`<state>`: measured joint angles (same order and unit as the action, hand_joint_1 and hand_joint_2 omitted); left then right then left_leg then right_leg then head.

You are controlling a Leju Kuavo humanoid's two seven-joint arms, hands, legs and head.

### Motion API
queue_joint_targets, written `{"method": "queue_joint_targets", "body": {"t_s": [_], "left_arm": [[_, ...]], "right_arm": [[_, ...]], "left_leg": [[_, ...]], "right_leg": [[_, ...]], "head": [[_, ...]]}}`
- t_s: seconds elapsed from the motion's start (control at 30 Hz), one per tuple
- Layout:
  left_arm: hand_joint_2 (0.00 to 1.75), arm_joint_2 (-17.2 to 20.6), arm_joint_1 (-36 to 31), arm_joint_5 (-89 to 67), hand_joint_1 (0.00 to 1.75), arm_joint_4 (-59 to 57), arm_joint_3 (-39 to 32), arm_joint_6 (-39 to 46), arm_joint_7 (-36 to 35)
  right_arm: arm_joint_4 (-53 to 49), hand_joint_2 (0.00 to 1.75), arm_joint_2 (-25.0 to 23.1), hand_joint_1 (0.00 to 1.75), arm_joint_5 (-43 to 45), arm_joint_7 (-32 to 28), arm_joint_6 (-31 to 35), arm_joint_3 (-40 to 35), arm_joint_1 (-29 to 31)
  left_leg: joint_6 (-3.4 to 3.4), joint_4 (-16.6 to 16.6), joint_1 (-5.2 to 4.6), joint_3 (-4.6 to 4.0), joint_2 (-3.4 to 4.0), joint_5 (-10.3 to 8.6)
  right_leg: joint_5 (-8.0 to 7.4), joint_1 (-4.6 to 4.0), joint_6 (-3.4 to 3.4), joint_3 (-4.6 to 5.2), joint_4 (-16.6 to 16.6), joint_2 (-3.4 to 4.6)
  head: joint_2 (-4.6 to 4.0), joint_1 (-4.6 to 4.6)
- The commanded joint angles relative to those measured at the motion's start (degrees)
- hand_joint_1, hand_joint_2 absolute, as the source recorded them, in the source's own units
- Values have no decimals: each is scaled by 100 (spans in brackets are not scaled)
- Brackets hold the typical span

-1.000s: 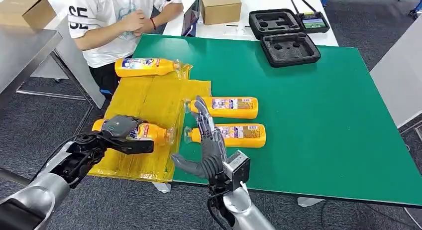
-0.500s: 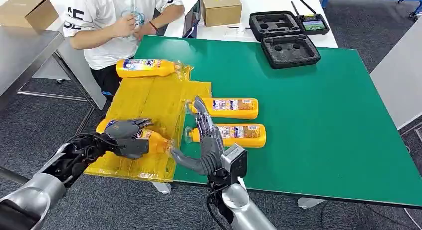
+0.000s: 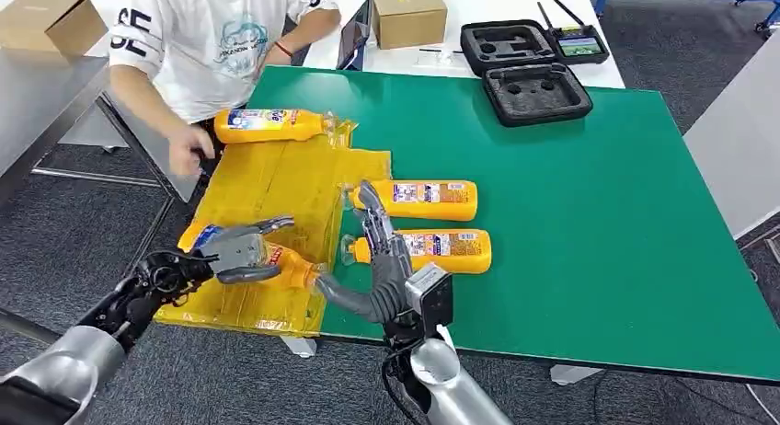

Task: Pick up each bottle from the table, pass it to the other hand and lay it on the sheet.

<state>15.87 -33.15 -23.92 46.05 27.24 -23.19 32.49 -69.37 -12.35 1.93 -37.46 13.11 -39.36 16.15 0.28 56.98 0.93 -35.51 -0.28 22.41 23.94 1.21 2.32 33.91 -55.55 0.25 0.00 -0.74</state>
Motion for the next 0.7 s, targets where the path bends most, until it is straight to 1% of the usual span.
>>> {"method": "queue_joint_targets", "body": {"t_s": [0.03,0.07,0.1,0.13,0.17,0.2,0.23,0.27,0.3,0.33,0.37,0.47,0.53,0.6,0.63,0.67,0.7], "left_arm": [[0,-1048,255,52,0,438,-1033,3454,107],[0,-1125,378,171,0,620,-1193,3886,252],[0,-1167,472,423,0,691,-1326,3990,254],[0,-1162,554,481,0,789,-1393,4376,403],[0,-1163,634,515,0,859,-1470,4880,616],[0,-1194,694,531,0,956,-1585,5376,751],[0,-1078,818,509,0,1334,-1403,6036,751],[0,-1193,979,214,0,1732,-1823,6319,751],[0,-1267,1097,115,0,2010,-2084,6319,751],[0,-1267,1097,115,0,2010,-2084,6319,751],[0,-1367,1257,469,0,2256,-2439,6319,751],[0,-1367,1257,469,0,2256,-2439,6319,751],[0,-1367,1257,469,0,2256,-2439,6319,751],[0,-1367,1257,469,0,2256,-2439,6319,751],[0,-1367,1257,469,0,2256,-2439,6319,751],[175,-1297,1386,1370,0,2197,-2423,6253,751],[175,-1242,1474,1604,0,2263,-2416,6319,751]], "right_arm": [[149,175,68,0,-126,67,8,112,-80],[234,175,40,0,-106,73,-4,88,-63],[312,175,27,0,-65,66,-14,63,-40],[380,175,16,0,-28,45,-15,31,-19],[450,175,28,0,-11,5,-2,-31,17],[482,175,39,0,5,-20,13,-72,35],[481,175,55,0,17,-47,14,-103,54],[442,175,92,0,-22,-94,50,-149,86],[404,175,138,0,-109,-103,93,-194,121],[404,175,138,0,-109,-103,93,-194,121],[292,175,311,0,-507,5,288,-267,223],[292,175,311,0,-507,5,288,-267,223],[292,175,311,0,-507,5,288,-267,223],[292,175,311,0,-507,5,288,-267,223],[292,175,311,0,-507,5,288,-267,223],[222,175,539,0,-1177,336,601,-276,367],[201,175,638,0,-1427,549,653,-252,434]], "left_leg": [[5,0,2,-1,-17,3],[6,0,2,5,-23,8],[5,-1,-1,0,-21,5],[4,-2,-1,-2,-10,4],[5,-4,1,11,-6,11],[4,-5,-2,1,-1,7],[6,-3,3,15,3,16],[5,0,3,9,9,16],[3,1,2,-5,13,13],[3,4,5,2,15,19],[2,4,3,-5,10,15],[3,1,4,-5,4,13],[5,4,6,-1,14,18],[0,0,2,-16,3,7],[3,3,5,-7,0,14],[2,1,6,-11,0,11],[3,2,7,-1,3,16]], "right_leg": [[7,-4,-4,-9,5,-21],[13,-4,-7,-16,5,-28],[10,-2,-6,-10,4,-24],[5,-1,-3,-4,5,-13],[10,-4,-7,-19,10,-10],[5,0,-4,-10,8,-3],[11,-7,-9,-25,11,-1],[9,-7,-9,-17,8,6],[4,-5,-5,2,5,16],[9,-9,-9,-4,4,17],[8,-7,-7,4,2,12],[8,-7,-7,-1,7,5],[9,-8,-8,-3,5,15],[5,-2,-4,15,2,7],[10,-7,-9,2,3,2],[7,-7,-7,5,5,2],[12,-10,-10,-6,6,3]], "head": [[0,4],[0,0],[0,0],[0,2],[0,0],[0,2],[0,2],[0,2],[0,0],[0,0],[0,0],[0,2],[0,2],[0,0],[0,2],[-2,2],[0,0]]}}
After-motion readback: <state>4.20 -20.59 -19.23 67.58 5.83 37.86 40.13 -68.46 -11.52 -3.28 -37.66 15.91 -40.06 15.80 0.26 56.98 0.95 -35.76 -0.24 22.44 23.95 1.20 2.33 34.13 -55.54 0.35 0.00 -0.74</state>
